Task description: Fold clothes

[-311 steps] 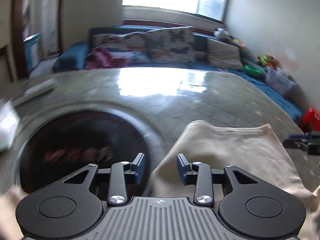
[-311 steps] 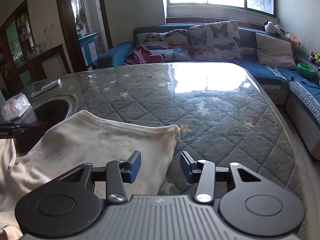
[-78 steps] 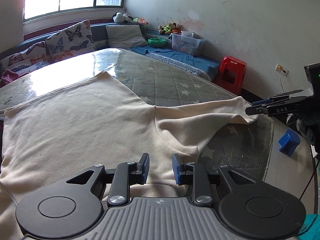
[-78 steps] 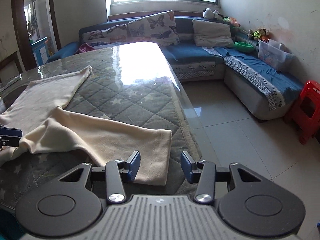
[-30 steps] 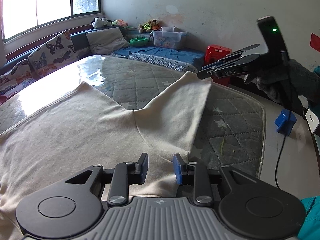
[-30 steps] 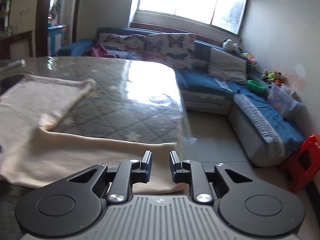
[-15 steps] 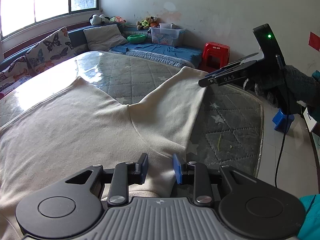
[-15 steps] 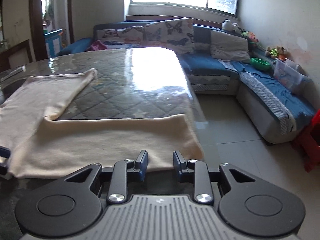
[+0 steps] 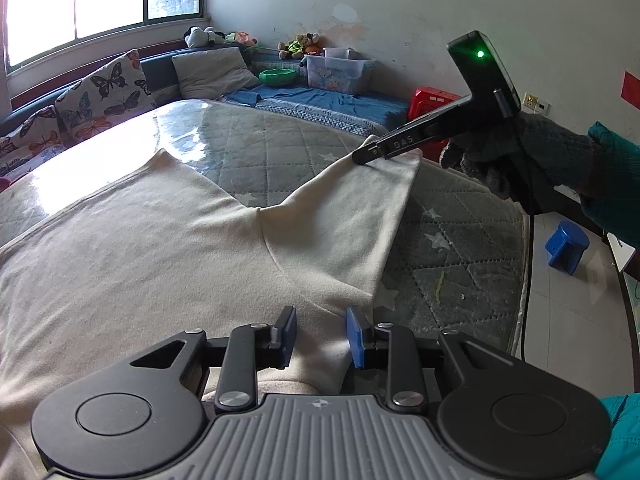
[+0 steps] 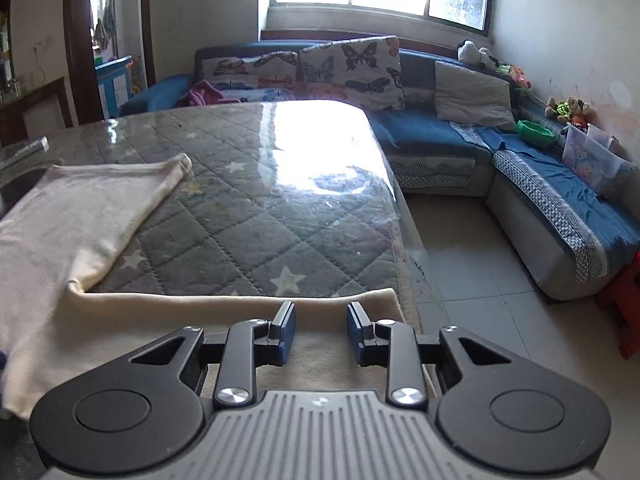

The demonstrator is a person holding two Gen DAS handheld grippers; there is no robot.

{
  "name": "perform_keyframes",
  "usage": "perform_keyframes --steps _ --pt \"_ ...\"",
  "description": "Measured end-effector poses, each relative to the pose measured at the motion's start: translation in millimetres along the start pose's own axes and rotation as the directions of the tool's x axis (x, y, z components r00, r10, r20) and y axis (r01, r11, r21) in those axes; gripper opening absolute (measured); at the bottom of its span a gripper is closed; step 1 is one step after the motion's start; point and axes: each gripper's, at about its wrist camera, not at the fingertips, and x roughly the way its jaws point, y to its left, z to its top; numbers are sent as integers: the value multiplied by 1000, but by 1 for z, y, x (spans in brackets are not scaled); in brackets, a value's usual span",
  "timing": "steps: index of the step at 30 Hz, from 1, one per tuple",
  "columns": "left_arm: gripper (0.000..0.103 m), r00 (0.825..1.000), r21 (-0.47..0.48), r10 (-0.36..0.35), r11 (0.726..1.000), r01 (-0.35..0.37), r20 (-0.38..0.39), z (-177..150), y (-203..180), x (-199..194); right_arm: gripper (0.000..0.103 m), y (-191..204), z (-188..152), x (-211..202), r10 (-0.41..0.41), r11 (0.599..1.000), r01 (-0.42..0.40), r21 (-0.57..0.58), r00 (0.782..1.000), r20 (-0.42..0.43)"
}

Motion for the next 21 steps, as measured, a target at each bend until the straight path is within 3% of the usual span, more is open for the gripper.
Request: perform_keyframes --steps 8,13,16,21 --pt "33 998 -80 40 996 -36 48 -4 11 -15 36 4 1 -16 -6 1000 6 -9 1000 20" --pt "40 986 -180 141 976 -123 89 -15 34 -40 50 25 -2 -30 45 998 -44 -44 998 34" --pt "40 969 -260 228 945 -198 90 -27 55 -56 51 42 -4 -37 82 994 -79 -78 996 36" --pt "39 913 -410 406 841 -354 44 -57 95 -87 56 71 -4 -44 149 980 -143 -141 988 33"
